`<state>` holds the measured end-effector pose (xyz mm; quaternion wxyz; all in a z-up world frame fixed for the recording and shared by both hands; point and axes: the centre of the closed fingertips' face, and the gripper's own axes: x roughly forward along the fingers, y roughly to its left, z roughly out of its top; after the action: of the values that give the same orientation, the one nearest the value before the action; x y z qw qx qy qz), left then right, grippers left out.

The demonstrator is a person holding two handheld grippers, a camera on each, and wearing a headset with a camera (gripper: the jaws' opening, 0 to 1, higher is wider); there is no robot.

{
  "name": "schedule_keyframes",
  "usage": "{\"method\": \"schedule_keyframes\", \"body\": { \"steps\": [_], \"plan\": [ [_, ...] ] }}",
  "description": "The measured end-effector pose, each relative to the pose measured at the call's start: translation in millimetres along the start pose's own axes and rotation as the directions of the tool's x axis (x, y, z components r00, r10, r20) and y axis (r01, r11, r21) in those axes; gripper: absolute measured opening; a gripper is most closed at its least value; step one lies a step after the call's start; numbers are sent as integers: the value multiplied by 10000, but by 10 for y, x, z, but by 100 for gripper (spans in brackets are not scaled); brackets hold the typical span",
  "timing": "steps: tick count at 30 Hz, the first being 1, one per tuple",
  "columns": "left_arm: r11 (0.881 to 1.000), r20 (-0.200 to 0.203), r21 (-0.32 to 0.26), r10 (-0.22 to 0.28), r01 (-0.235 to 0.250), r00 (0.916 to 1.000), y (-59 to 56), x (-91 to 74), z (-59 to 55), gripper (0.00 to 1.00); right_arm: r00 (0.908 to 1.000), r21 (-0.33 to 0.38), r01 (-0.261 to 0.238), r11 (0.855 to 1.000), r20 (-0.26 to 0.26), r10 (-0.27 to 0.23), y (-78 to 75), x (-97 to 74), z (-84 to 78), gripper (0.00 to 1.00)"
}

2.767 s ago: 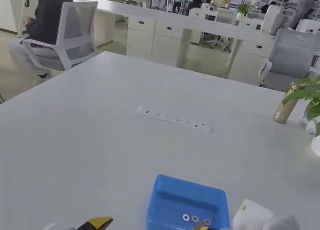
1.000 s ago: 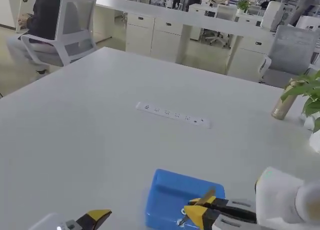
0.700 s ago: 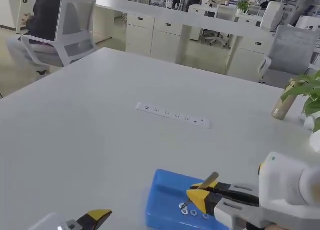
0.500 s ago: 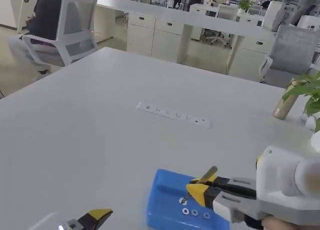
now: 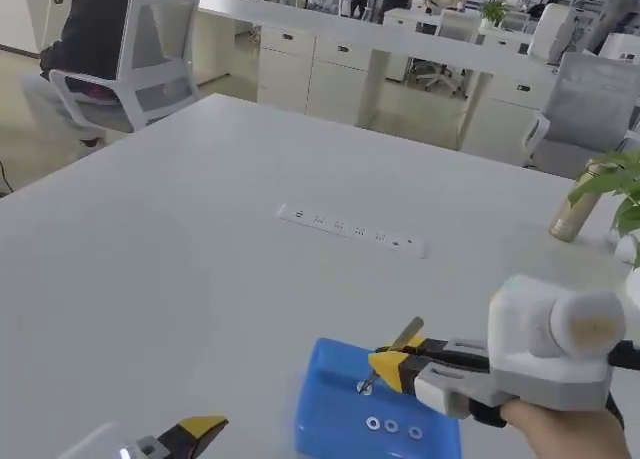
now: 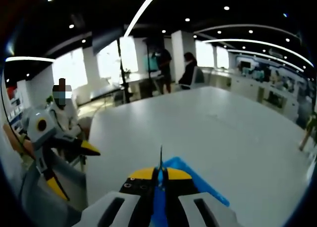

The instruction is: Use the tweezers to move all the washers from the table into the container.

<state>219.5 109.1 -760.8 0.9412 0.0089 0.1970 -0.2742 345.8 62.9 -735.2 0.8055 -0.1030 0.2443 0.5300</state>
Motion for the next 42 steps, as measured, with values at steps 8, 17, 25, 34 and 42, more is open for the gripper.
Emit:
{"method": "schedule_keyframes", "body": {
  "steps": [8, 17, 25, 34, 42],
  "plan": [
    [10000, 22, -18, 3, -3, 10000, 2, 1, 5, 77, 9985, 6, -82, 10000, -537, 83, -28, 136, -127, 3],
    [10000, -6, -17, -38, 38, 10000, -12, 0, 3, 77, 9951, 108, -50, 9999, -985, 60, -111, 241, -298, 3],
    [10000, 12, -37, 3, -3, 10000, -5, -6, 8, 77, 9935, 207, -57, 9998, -1135, 80, -77, 229, -344, 3],
    [10000, -11, 5, 24, -24, 10000, 3, -9, 3, 77, 9937, 192, -60, 9998, -1121, 81, -83, 231, -335, 3],
    [10000, -11, 13, 27, -27, 10000, 6, -7, 2, 77, 9934, 197, -65, 9998, -1142, 88, -71, 222, -336, 3]
  ]
}}
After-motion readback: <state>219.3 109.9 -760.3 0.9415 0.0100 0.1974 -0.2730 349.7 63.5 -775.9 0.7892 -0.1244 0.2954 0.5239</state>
